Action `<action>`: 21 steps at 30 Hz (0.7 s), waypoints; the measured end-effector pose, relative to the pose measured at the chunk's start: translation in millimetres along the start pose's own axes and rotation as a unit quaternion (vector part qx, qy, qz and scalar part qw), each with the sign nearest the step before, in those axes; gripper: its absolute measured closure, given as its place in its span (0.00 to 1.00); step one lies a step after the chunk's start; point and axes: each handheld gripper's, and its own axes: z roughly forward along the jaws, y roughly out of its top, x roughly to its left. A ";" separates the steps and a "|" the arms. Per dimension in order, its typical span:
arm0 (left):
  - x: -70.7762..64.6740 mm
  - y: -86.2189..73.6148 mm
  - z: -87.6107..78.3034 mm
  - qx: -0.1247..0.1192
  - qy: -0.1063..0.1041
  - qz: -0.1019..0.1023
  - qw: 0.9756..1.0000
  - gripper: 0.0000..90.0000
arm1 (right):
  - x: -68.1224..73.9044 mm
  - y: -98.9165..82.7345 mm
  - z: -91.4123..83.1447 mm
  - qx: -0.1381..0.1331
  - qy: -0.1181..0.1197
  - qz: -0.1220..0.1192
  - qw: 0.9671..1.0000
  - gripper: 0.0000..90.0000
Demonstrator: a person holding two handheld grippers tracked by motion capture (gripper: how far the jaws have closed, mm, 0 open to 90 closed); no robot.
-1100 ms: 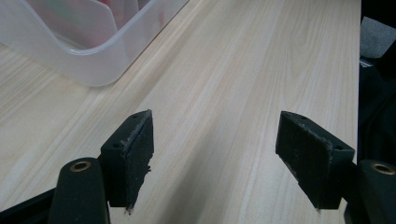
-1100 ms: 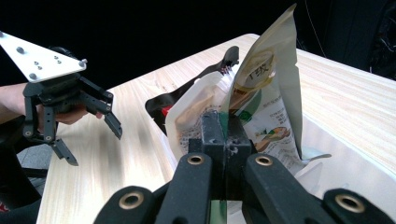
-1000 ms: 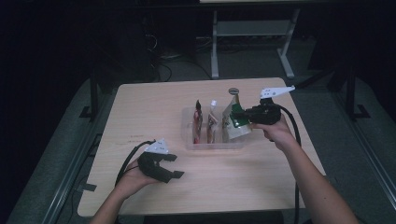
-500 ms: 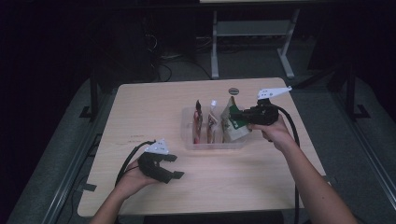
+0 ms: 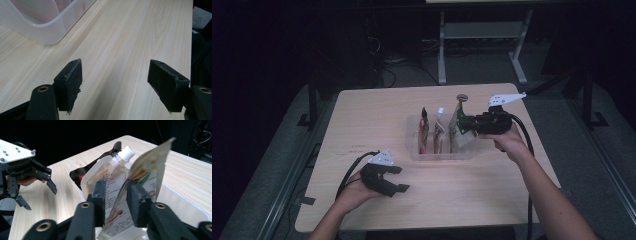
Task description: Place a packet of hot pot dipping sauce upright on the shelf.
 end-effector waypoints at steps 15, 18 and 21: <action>1.2 0.3 -0.4 -0.004 0.000 -0.004 1.000 0.31 | 4.0 3.8 -13.9 -0.001 -0.032 -0.003 0.999 0.48; 2.8 0.5 -0.7 -0.004 0.001 -0.005 1.000 0.31 | 6.3 4.3 -17.9 0.001 -0.040 -0.003 0.999 0.37; 3.6 0.6 -0.9 -0.004 0.001 -0.007 1.000 0.30 | 9.8 3.0 -21.5 0.013 -0.048 -0.007 0.999 0.26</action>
